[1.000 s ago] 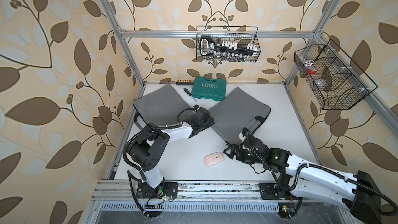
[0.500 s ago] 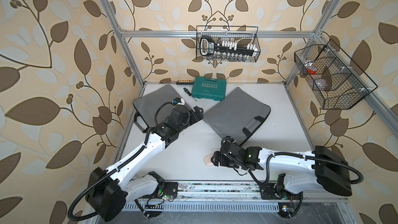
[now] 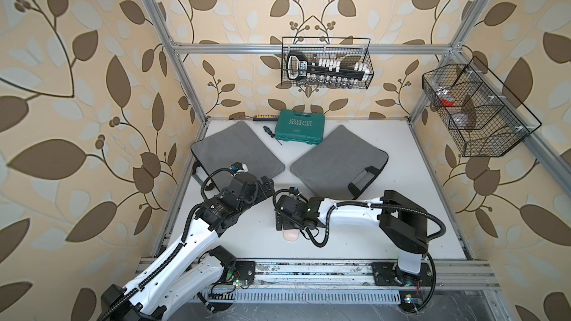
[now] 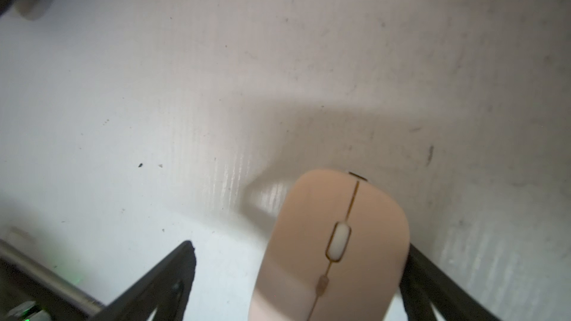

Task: Put the mouse into the laptop bag
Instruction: Pick up the mouse from the center of the board.

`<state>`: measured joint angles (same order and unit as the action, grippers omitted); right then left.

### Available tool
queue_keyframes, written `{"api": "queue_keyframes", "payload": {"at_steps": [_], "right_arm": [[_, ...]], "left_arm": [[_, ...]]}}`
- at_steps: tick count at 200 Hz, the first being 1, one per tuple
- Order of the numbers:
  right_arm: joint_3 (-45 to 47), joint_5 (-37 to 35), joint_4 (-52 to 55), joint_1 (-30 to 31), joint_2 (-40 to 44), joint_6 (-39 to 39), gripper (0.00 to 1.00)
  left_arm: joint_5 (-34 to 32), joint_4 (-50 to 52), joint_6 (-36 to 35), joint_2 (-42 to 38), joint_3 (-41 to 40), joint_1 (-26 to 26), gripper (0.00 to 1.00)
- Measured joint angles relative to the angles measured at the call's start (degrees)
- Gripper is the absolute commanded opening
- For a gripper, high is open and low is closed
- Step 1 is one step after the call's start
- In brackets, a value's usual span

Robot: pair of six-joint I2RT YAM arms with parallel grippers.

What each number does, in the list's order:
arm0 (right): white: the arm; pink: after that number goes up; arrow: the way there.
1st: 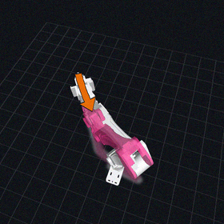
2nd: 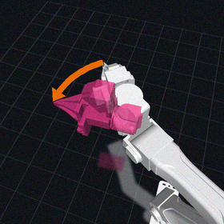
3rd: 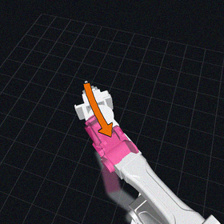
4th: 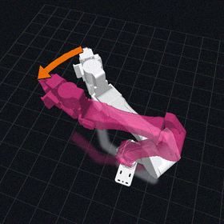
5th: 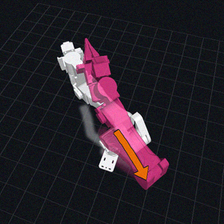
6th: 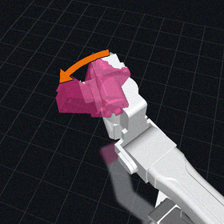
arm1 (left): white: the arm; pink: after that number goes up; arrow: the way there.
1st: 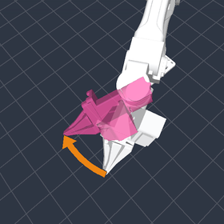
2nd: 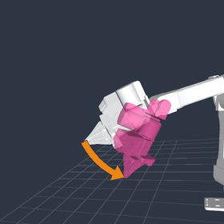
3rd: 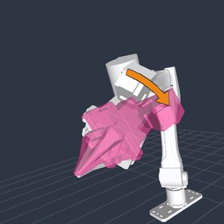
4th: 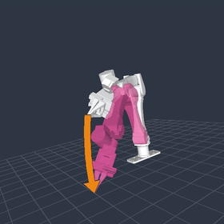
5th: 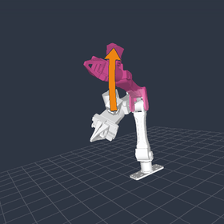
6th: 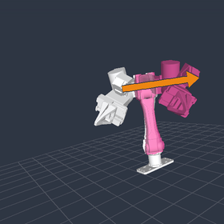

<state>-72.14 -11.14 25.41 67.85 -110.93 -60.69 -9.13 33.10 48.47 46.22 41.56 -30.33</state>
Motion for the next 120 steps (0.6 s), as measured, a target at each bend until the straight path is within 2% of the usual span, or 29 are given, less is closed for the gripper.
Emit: {"api": "queue_keyframes", "payload": {"at_steps": [19,40,57,64,120], "right_arm": [[-4.2,-4.35,5.75,3.19,-2.99,0.0,0.96],[-6.71,-9.25,12.0,6.93,-5.51,-1.44,0.89],[-7.23,-11.85,14.34,8.94,-5.97,-2.89,0.72],[-7.21,-12.41,14.93,9.25,-5.97,-3.52,0.69],[-6.12,-14.05,13.97,7.85,-5.6,-3.58,0.75]], "left_arm": [[-0.5,0.79,0.87,0.07,0.0,0.04,0.99],[-0.61,1.84,1.64,0.13,0.0,0.46,0.99],[-0.68,2.4,2.23,-0.22,0.0,1.51,0.99],[-0.68,2.64,2.51,-0.59,0.0,1.86,0.99],[-0.26,3.08,2.71,-2.71,0.02,2.32,0.99]]}}
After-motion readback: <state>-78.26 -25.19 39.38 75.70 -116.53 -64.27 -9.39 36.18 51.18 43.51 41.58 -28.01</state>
